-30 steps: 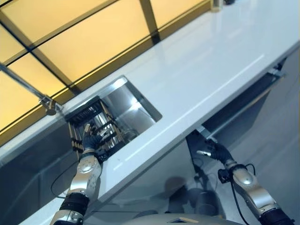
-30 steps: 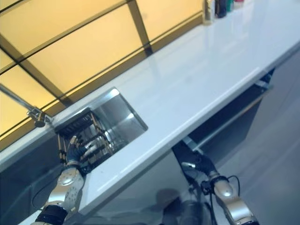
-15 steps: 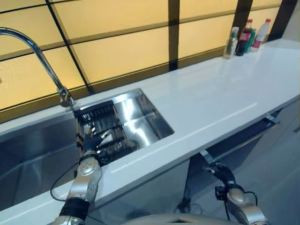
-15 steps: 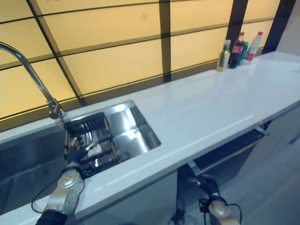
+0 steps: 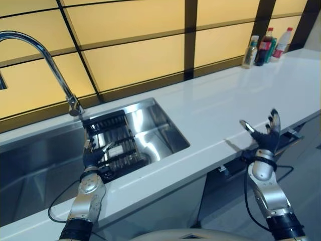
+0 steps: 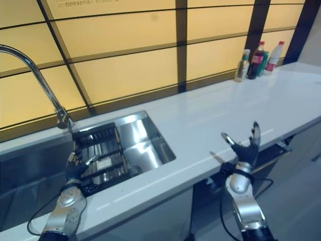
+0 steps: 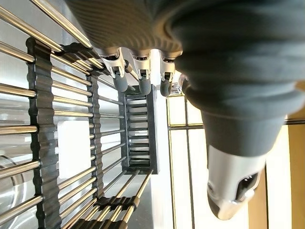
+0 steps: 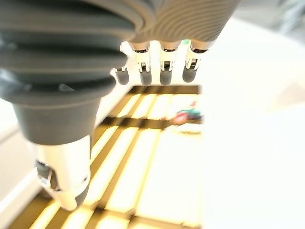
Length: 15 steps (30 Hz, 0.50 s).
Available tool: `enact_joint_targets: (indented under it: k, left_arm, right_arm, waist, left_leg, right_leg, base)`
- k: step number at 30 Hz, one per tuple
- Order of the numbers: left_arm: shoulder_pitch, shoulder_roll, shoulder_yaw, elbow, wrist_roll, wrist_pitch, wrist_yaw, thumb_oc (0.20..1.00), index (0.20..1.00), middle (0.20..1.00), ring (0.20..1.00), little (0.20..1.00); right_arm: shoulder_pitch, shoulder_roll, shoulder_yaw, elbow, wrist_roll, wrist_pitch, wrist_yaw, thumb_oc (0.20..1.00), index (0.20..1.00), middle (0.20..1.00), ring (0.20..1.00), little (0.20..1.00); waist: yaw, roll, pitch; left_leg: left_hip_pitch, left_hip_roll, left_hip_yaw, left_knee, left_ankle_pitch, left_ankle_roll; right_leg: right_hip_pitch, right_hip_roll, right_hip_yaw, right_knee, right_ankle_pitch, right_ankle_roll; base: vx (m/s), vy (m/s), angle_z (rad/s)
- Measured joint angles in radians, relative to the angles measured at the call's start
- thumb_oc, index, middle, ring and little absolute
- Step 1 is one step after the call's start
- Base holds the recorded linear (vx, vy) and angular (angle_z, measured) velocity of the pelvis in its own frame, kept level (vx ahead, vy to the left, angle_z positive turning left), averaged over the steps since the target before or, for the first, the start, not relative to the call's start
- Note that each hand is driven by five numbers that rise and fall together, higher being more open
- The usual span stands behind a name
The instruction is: Pick up plates and place into dishwasher.
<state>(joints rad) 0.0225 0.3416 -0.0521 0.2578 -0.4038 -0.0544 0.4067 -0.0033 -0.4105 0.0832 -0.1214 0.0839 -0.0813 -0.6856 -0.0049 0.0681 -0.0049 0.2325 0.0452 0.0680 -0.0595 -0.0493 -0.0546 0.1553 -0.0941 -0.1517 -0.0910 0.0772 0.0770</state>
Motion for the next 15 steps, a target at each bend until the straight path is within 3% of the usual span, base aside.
enact_joint_targets:
  k: [4, 8, 15]
  left_arm:
    - [-0.021, -0.012, -0.009, 0.003, 0.0, -0.001, 0.008, 1.0, 1.0, 1.0, 1.0, 1.0]
    - [-0.044, -0.017, -0.014, 0.003, -0.001, -0.004, 0.008, 1.0, 1.0, 1.0, 1.0, 1.0]
    - [-0.107, -0.028, -0.029, -0.055, -0.001, -0.005, -0.017, 1.0, 1.0, 1.0, 1.0, 1.0]
  right_arm:
    - [-0.075, -0.005, 0.047, -0.028, -0.025, -0.032, 0.043, 1.0, 1.0, 1.0, 1.0, 1.0]
    - [-0.188, -0.022, 0.15, -0.029, -0.024, -0.037, 0.16, 1.0, 1.0, 1.0, 1.0, 1.0]
    - [-0.229, -0.016, 0.271, 0.024, 0.077, -0.012, 0.331, 1.0, 1.0, 1.0, 1.0, 1.0]
  waist:
    - [0.02, 0.0, 0.002]
    - [0.032, -0.003, 0.017]
    - [0.101, -0.051, 0.057]
  left_leg:
    - [-0.008, -0.001, -0.014, 0.0, 0.0, 0.0]
    - [-0.02, -0.001, -0.026, 0.008, 0.001, -0.002]
    - [-0.037, 0.0, -0.077, 0.021, 0.005, -0.007]
  right_leg:
    - [0.0, -0.001, -0.019, 0.0, -0.002, 0.002]
    - [0.0, -0.003, -0.035, 0.0, -0.003, 0.002]
    - [0.017, -0.004, -0.088, 0.0, -0.015, 0.001]
  base:
    - [-0.02, 0.017, 0.1]
    - [-0.01, -0.009, 0.11]
    - [0.0, -0.042, 0.22]
